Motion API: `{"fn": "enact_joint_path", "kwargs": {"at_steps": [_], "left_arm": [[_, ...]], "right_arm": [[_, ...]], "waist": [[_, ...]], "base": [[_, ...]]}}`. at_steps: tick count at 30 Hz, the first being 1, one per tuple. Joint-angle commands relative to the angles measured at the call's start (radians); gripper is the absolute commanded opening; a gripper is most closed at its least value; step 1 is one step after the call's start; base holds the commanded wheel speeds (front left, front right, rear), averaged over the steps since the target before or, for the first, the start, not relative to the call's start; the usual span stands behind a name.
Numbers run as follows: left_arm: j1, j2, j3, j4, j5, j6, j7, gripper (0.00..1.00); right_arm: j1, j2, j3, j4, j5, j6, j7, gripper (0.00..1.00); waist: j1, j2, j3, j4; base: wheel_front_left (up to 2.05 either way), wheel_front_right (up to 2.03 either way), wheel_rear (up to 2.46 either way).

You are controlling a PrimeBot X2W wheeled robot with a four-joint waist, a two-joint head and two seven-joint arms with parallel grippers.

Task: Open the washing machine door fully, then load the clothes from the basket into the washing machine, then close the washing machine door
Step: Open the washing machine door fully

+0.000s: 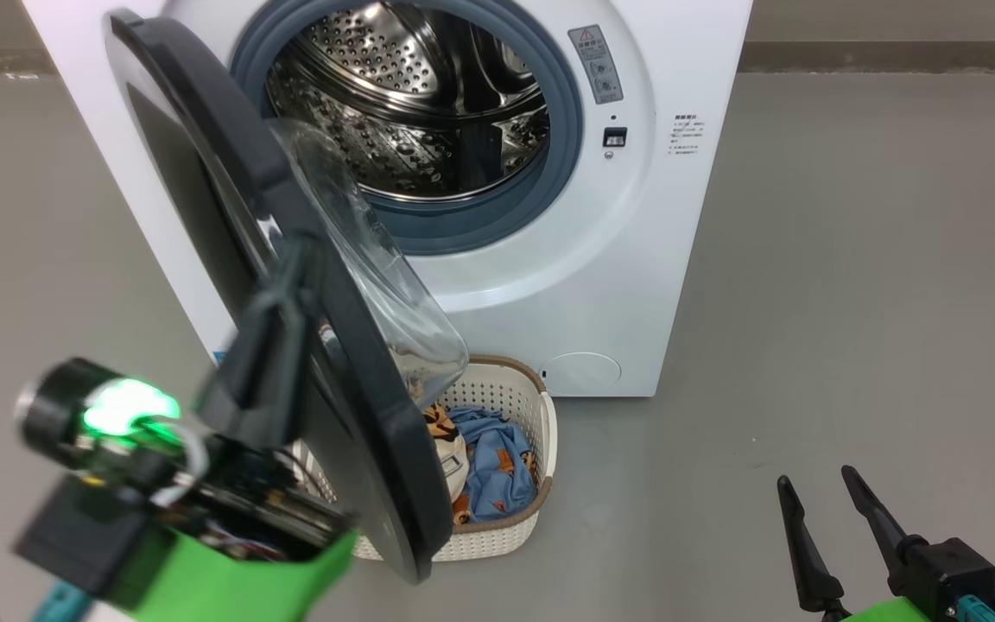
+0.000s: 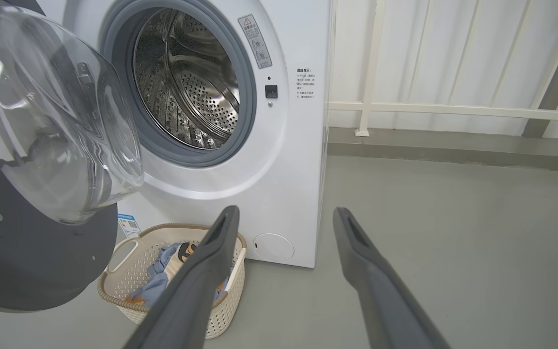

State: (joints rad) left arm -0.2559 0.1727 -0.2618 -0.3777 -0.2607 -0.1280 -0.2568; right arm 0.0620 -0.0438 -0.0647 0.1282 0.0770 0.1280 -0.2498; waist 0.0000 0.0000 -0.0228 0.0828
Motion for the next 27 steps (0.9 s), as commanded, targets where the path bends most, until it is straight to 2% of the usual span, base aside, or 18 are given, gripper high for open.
{"fn": "enact_joint_path", "kwargs": {"at_steps": [1, 8, 12, 19, 27], "left_arm": [[-0.048, 0.016, 0.004, -0.027, -0.002, -0.003, -0.005, 0.0], [-0.032, -0.027, -0.195, 0.019, -0.027, -0.003, -0.005, 0.0], [-0.014, -0.048, -0.274, 0.038, -0.036, -0.003, -0.005, 0.0], [0.031, -0.051, -0.382, 0.081, -0.057, -0.003, -0.005, 0.0], [0.064, -0.052, -0.439, 0.161, -0.09, -0.003, -0.005, 0.0]], "right_arm": [[-0.019, -0.006, 0.03, -0.023, 0.015, 0.003, -0.012, 1.0], [-0.014, -0.006, 0.049, -0.017, 0.023, 0.003, -0.012, 1.0], [-0.015, -0.008, 0.056, -0.012, 0.026, 0.003, -0.012, 1.0], [-0.017, -0.019, 0.07, -0.014, 0.042, 0.003, -0.012, 1.0], [-0.019, -0.029, 0.081, -0.016, 0.049, 0.003, -0.012, 1.0]], "waist": [[0.0, 0.0, 0.001, -0.001], [0.0, 0.0, 0.005, 0.0], [0.0, 0.0, 0.005, 0.003], [0.0, 0.0, 0.01, 0.005], [0.0, 0.0, 0.014, 0.006]], "base": [[0.0, 0.0, 0.0], [0.0, 0.0, 0.0], [0.0, 0.0, 0.0], [0.0, 0.0, 0.0], [0.0, 0.0, 0.0]]}}
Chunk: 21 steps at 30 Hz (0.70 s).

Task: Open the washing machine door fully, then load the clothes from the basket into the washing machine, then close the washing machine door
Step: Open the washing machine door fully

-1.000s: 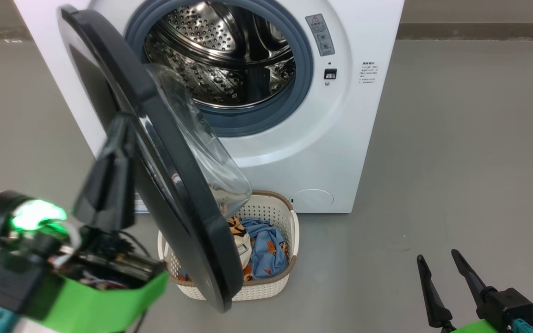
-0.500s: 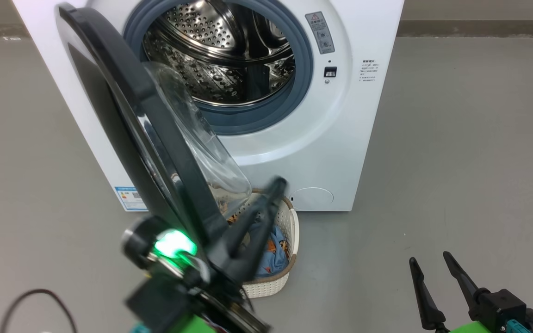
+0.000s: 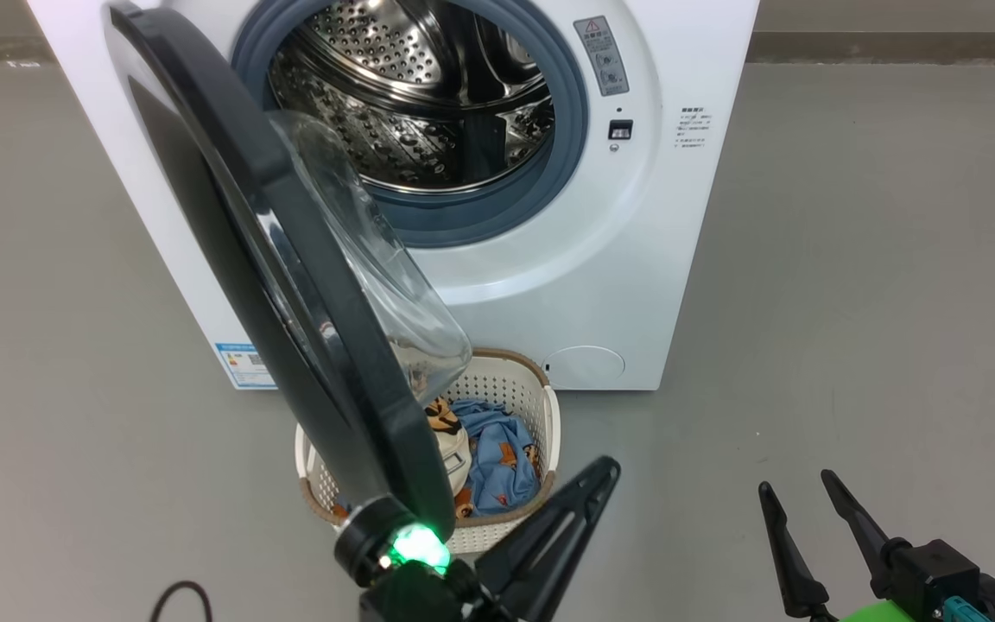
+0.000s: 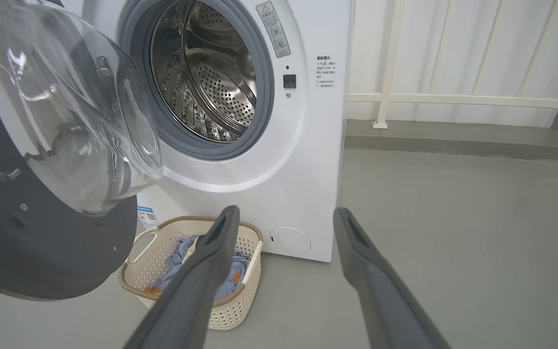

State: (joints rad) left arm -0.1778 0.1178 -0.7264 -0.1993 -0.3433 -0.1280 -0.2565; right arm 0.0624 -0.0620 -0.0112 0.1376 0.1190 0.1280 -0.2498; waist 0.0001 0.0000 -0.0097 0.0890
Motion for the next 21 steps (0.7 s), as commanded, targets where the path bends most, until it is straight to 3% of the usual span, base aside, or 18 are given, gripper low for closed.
{"fn": "enact_joint_path", "kwargs": {"at_steps": [1, 8, 21], "left_arm": [[-0.01, 0.002, 0.019, -0.008, -0.012, -0.003, -0.005, 0.0], [0.001, -0.001, -0.004, 0.068, -0.034, -0.003, -0.005, 0.0], [-0.029, -0.015, 0.072, 0.167, -0.055, -0.003, -0.005, 0.0]], "right_arm": [[-0.02, -0.011, 0.028, -0.026, 0.008, 0.003, -0.012, 1.0], [-0.023, -0.016, 0.031, -0.02, 0.009, 0.003, -0.012, 1.0], [-0.047, -0.015, 0.034, -0.014, 0.009, 0.003, -0.012, 1.0]], "waist": [[-0.0001, 0.0, 0.002, 0.0], [-0.0001, 0.0, 0.009, -0.003], [-0.0001, 0.0, 0.06, -0.033]], "base": [[0.0, 0.0, 0.0], [0.0, 0.0, 0.0], [0.0, 0.0, 0.0]]}}
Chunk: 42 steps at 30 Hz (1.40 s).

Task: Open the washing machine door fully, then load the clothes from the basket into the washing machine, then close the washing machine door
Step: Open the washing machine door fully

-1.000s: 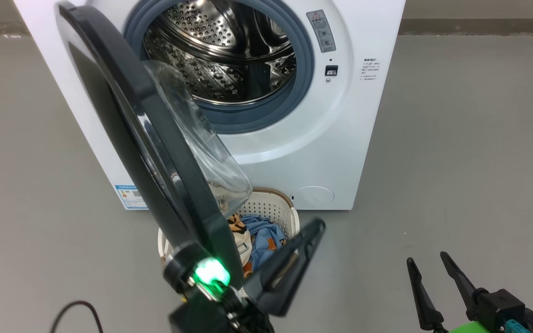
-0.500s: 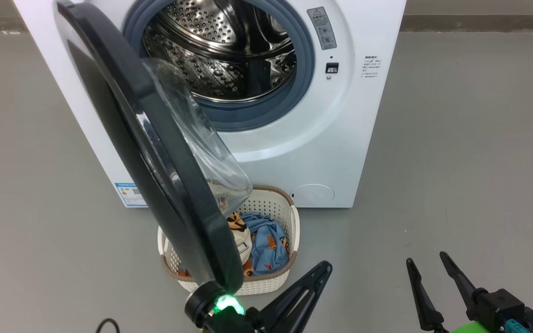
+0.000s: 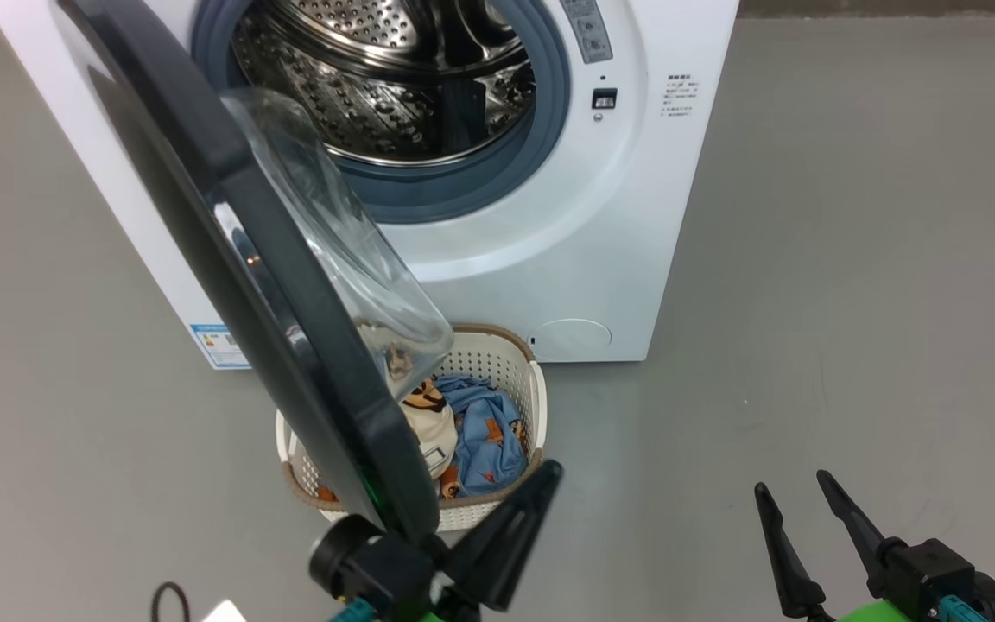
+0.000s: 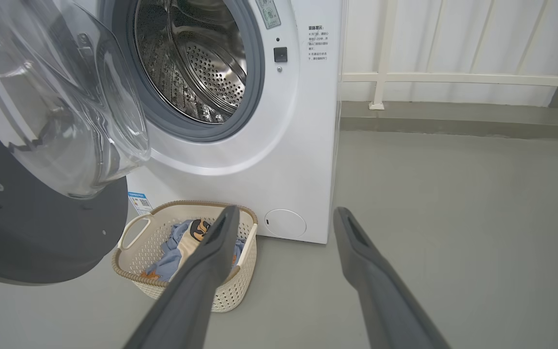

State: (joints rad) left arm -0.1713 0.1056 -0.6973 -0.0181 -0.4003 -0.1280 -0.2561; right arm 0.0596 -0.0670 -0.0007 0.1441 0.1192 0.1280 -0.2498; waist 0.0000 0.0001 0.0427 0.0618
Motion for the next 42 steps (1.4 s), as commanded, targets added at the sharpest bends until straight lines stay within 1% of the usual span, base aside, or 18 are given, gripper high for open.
{"fn": "enact_joint_path", "kwargs": {"at_steps": [1, 4, 14, 22, 33, 42], "left_arm": [[-0.031, -0.005, 0.057, -0.008, 0.001, -0.003, -0.006, 0.0], [-0.022, -0.009, 0.088, 0.011, 0.009, -0.003, -0.006, 0.0], [-0.024, -0.018, 0.104, 0.052, 0.017, -0.003, -0.006, 0.0], [-0.014, -0.032, 0.156, 0.09, 0.022, -0.001, -0.006, 0.0], [0.0, -0.049, 0.187, 0.147, 0.014, 0.024, -0.006, 0.0], [0.009, -0.053, 0.21, 0.16, 0.006, 0.052, -0.006, 0.0]], "right_arm": [[-0.044, -0.01, 0.022, -0.021, 0.008, 0.003, -0.012, 1.0], [-0.045, -0.008, 0.018, -0.023, 0.008, 0.003, -0.012, 1.0], [-0.055, -0.003, 0.021, -0.015, 0.013, 0.003, -0.012, 1.0], [-0.055, -0.007, 0.014, -0.008, 0.013, 0.003, -0.012, 1.0], [-0.057, -0.01, 0.023, 0.008, 0.02, 0.003, -0.012, 1.0], [-0.05, -0.01, 0.027, 0.016, 0.033, 0.003, -0.012, 1.0]], "waist": [[0.0, -0.0001, 0.01, -0.006], [0.0, -0.0001, 0.017, -0.007], [0.0, -0.0001, 0.029, -0.002], [0.0, -0.0001, 0.032, 0.012], [0.0, -0.0001, 0.02, 0.046], [0.0, -0.0001, 0.006, 0.045]], "base": [[0.0, 0.0, 0.0], [0.0, 0.0, 0.0], [0.0, 0.0, 0.0], [0.0, 0.0, 0.0], [0.0, 0.0, 0.0], [0.0, 0.0, 0.0]]}}
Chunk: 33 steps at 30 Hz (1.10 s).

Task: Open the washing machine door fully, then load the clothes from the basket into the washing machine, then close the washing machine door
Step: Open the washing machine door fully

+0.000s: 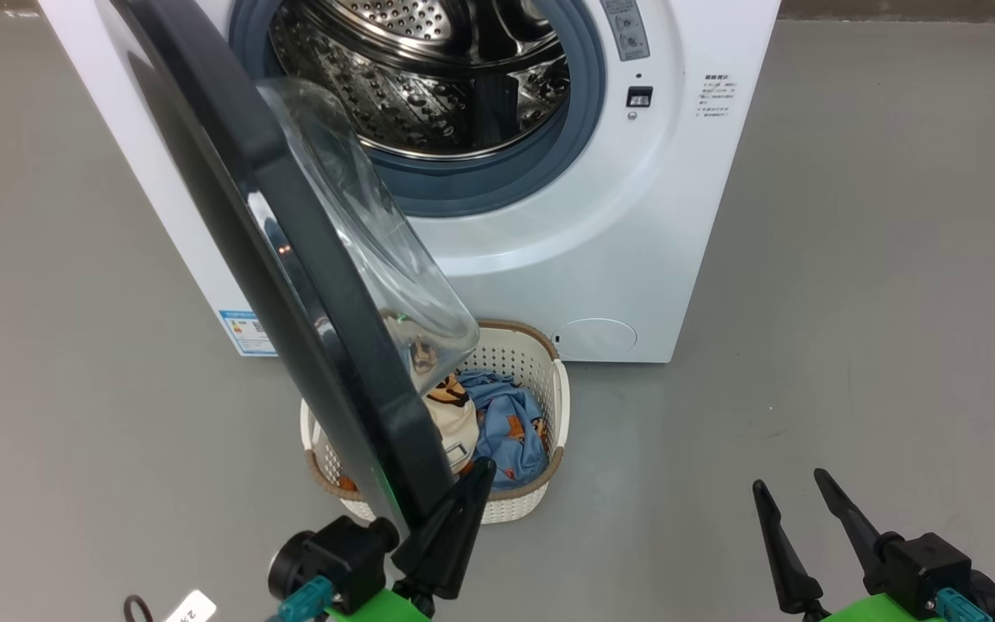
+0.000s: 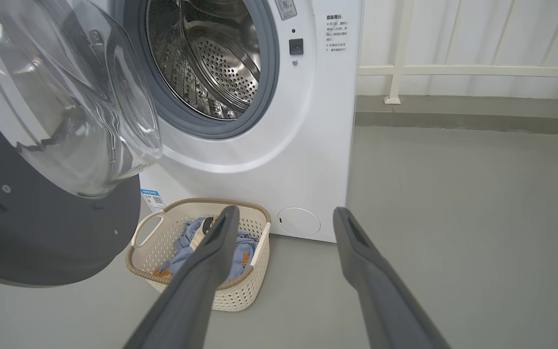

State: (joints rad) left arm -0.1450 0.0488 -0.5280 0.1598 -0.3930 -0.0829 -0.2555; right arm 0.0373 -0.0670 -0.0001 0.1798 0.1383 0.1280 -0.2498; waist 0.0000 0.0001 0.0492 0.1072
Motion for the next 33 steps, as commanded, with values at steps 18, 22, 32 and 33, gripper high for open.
{"fn": "enact_joint_path", "kwargs": {"at_steps": [18, 22, 32, 33], "left_arm": [[-0.048, 0.002, 0.029, -0.027, -0.006, 0.005, -0.006, 0.0], [-0.055, 0.002, 0.029, -0.03, -0.014, 0.007, -0.006, 0.0], [-0.056, 0.002, 0.057, -0.025, -0.019, 0.021, -0.006, 0.0], [-0.055, 0.002, 0.061, -0.024, -0.018, 0.022, -0.006, 0.0]], "right_arm": [[-0.028, -0.004, 0.021, -0.018, 0.018, 0.003, -0.012, 1.0], [-0.029, -0.002, 0.021, -0.016, 0.017, 0.003, -0.012, 1.0], [-0.032, 0.001, 0.02, -0.008, 0.016, 0.003, -0.012, 1.0], [-0.031, 0.001, 0.022, -0.007, 0.015, 0.003, -0.012, 1.0]], "waist": [[0.0, -0.0001, 0.017, -0.021], [0.0, -0.0001, 0.019, -0.021], [0.0, -0.0001, 0.022, -0.007], [0.0, -0.0001, 0.021, -0.005]], "base": [[0.0, 0.0, 0.0], [0.0, 0.0, 0.0], [0.0, 0.0, 0.0], [0.0, 0.0, 0.0]]}}
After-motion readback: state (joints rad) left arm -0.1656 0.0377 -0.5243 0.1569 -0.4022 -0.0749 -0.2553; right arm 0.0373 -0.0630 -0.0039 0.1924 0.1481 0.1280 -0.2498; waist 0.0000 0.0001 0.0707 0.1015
